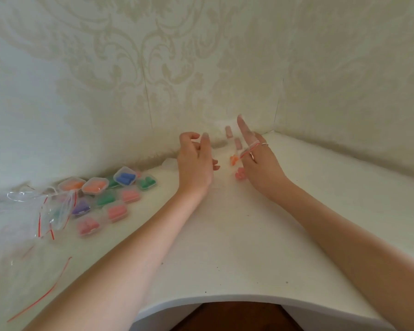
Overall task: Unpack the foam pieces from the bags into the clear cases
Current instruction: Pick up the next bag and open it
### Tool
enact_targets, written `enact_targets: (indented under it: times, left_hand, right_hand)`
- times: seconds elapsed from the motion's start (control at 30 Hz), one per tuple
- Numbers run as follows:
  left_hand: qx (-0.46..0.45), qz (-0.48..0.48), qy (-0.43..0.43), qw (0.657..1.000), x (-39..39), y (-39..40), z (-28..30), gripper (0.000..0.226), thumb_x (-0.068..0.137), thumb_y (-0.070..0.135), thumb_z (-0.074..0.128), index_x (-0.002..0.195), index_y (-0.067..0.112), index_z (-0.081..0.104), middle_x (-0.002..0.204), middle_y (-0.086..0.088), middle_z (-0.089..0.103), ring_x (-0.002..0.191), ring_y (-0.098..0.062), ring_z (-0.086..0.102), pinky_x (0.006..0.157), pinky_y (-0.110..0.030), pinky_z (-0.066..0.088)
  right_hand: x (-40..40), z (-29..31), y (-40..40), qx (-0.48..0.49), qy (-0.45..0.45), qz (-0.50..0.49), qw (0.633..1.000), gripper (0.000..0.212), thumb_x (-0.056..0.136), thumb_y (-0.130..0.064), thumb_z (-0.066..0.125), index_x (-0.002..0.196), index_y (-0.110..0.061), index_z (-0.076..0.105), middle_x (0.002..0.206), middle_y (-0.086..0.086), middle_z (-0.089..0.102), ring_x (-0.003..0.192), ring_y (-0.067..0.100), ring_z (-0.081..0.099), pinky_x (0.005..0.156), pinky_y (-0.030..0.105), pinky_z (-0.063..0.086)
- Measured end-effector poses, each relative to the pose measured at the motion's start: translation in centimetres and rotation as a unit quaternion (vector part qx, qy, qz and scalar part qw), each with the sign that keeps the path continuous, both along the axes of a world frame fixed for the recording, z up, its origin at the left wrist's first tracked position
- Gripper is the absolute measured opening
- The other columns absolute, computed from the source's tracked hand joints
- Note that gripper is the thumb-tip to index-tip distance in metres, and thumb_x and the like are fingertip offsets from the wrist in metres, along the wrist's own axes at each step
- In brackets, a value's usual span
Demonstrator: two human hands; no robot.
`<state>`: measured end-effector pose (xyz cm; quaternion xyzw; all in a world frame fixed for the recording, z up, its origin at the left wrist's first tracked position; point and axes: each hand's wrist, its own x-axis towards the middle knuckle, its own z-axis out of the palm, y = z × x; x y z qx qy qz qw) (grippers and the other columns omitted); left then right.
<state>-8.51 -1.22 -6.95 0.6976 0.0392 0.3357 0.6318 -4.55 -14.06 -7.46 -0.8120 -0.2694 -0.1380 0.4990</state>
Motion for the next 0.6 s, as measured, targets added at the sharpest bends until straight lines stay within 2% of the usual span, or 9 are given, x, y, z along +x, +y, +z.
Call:
enact_targets:
  times: [0.07,0.13,0.23,0.3,0.33,0.4,0.47,0.57,0.6]
  left_hand:
    - [-0.098,-0.065,0.049,0.992,0.78,0.55,-0.06,0.023,0.099,0.028,0.046,0.106,0.006,0.049,0.087,-0.006,0.054,0.064,-0.015,0.061,0.057,-0.031,0.058]
    - [-0.150,-0.117,0.066,0.980,1.01,0.59,0.02,0.020,0.097,0.021,0.051,0.097,0.003,0.057,0.086,-0.010,0.058,0.065,-0.015,0.063,0.060,-0.028,0.059]
    - [-0.175,-0.153,0.058,0.971,0.80,0.32,0.07,0.011,0.093,0.010,0.056,0.090,0.001,0.063,0.080,-0.011,0.065,0.067,-0.015,0.066,0.061,-0.024,0.057]
    - [-0.185,-0.163,0.055,0.968,0.72,0.27,0.01,0.011,0.092,0.008,0.058,0.093,-0.001,0.064,0.081,-0.013,0.067,0.068,-0.017,0.067,0.062,-0.023,0.056]
    - [-0.189,-0.162,0.056,0.967,0.72,0.30,-0.02,0.010,0.091,0.008,0.058,0.093,-0.001,0.063,0.081,-0.013,0.067,0.067,-0.017,0.068,0.062,-0.024,0.056]
    - [-0.196,-0.155,0.057,0.967,0.70,0.41,0.00,0.006,0.090,0.007,0.060,0.087,0.001,0.061,0.078,-0.014,0.066,0.063,-0.016,0.068,0.062,-0.025,0.057]
    - [-0.196,-0.145,0.053,0.969,0.63,0.50,0.09,0.009,0.089,0.004,0.061,0.081,0.004,0.056,0.076,-0.015,0.065,0.058,-0.015,0.067,0.061,-0.026,0.058]
    - [-0.190,-0.142,0.049,0.970,0.47,0.47,0.25,0.015,0.087,-0.002,0.061,0.077,0.005,0.052,0.072,-0.014,0.064,0.053,-0.014,0.066,0.059,-0.026,0.058]
    - [-0.199,-0.146,0.051,0.968,0.45,0.42,0.30,0.016,0.087,-0.003,0.061,0.077,0.005,0.051,0.070,-0.013,0.063,0.052,-0.013,0.066,0.057,-0.026,0.058]
  right_hand:
    - [0.17,-0.23,-0.14,0.056,0.040,0.062,0.996,0.065,0.095,-0.013,0.036,0.133,-0.065,0.025,0.133,0.000,0.041,0.109,0.025,0.059,0.056,0.031,0.051]
    - [0.11,-0.31,-0.18,0.045,0.039,0.075,0.995,0.052,0.097,-0.027,0.041,0.132,-0.063,0.030,0.129,0.001,0.044,0.097,0.021,0.060,0.058,0.029,0.050]
    - [0.09,-0.36,-0.08,0.000,0.024,0.051,0.998,0.038,0.085,-0.037,0.039,0.111,-0.063,0.046,0.126,-0.012,0.048,0.091,0.007,0.050,0.076,0.043,0.053]
    - [-0.02,-0.46,0.04,-0.041,0.002,0.034,0.999,0.032,0.089,-0.031,0.038,0.092,-0.060,0.049,0.136,-0.020,0.046,0.097,0.007,0.048,0.092,0.049,0.048]
    - [-0.05,-0.53,0.08,-0.053,-0.008,0.030,0.998,0.033,0.093,-0.029,0.040,0.089,-0.060,0.050,0.135,-0.025,0.046,0.100,0.008,0.050,0.094,0.051,0.047]
    - [-0.38,-0.48,0.14,-0.050,-0.014,0.037,0.998,0.030,0.097,-0.027,0.045,0.093,-0.053,0.059,0.124,-0.033,0.048,0.107,0.006,0.053,0.095,0.048,0.048]
    - [-0.42,-0.47,0.22,-0.035,-0.017,0.052,0.998,0.022,0.098,-0.027,0.049,0.104,-0.032,0.069,0.120,-0.032,0.050,0.114,0.000,0.050,0.095,0.044,0.048]
    - [-0.57,-0.27,0.25,-0.038,-0.035,0.063,0.997,0.029,0.098,-0.030,0.049,0.124,-0.025,0.062,0.114,-0.034,0.049,0.106,0.002,0.054,0.093,0.039,0.049]
    - [-0.62,-0.19,0.24,-0.040,-0.040,0.062,0.996,0.029,0.098,-0.029,0.050,0.124,-0.023,0.061,0.112,-0.033,0.050,0.103,0.004,0.055,0.092,0.037,0.049]
